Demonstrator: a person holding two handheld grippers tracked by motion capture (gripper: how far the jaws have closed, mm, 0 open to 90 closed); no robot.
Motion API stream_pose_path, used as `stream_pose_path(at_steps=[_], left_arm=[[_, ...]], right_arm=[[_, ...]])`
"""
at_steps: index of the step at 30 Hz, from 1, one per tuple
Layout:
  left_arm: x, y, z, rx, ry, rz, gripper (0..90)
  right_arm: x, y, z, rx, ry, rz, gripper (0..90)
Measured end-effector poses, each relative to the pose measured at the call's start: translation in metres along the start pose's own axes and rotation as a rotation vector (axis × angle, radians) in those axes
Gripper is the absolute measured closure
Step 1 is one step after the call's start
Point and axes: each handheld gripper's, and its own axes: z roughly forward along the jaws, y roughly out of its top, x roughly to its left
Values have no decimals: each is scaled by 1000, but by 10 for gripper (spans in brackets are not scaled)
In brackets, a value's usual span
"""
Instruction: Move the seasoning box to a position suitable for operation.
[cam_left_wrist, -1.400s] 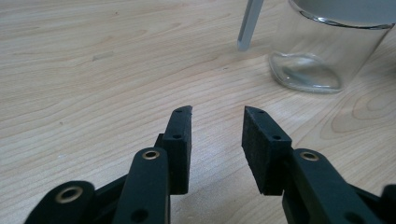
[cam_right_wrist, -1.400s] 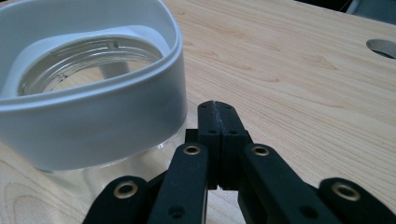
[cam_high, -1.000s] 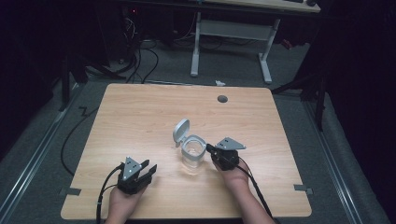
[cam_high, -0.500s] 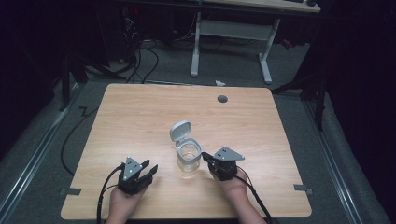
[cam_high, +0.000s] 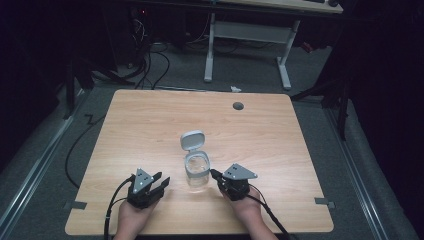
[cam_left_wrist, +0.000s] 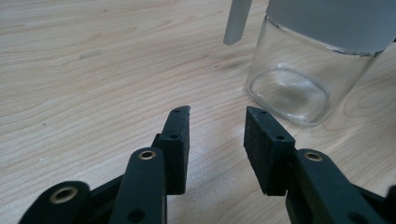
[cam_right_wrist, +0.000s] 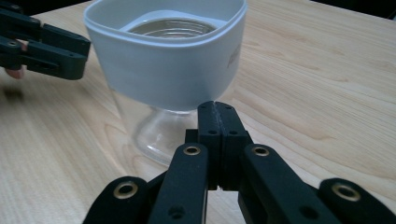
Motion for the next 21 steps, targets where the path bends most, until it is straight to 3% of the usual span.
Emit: stream_pose_path(at_steps=[13,21], left_arm=[[-8,-3,-1,20,-40,-9,622],[-16,-7,-1,33,-69,-3,633]], right_arm=[[17,2,3,-14,38,-5,900],[16,0,2,-14,32,0,895]])
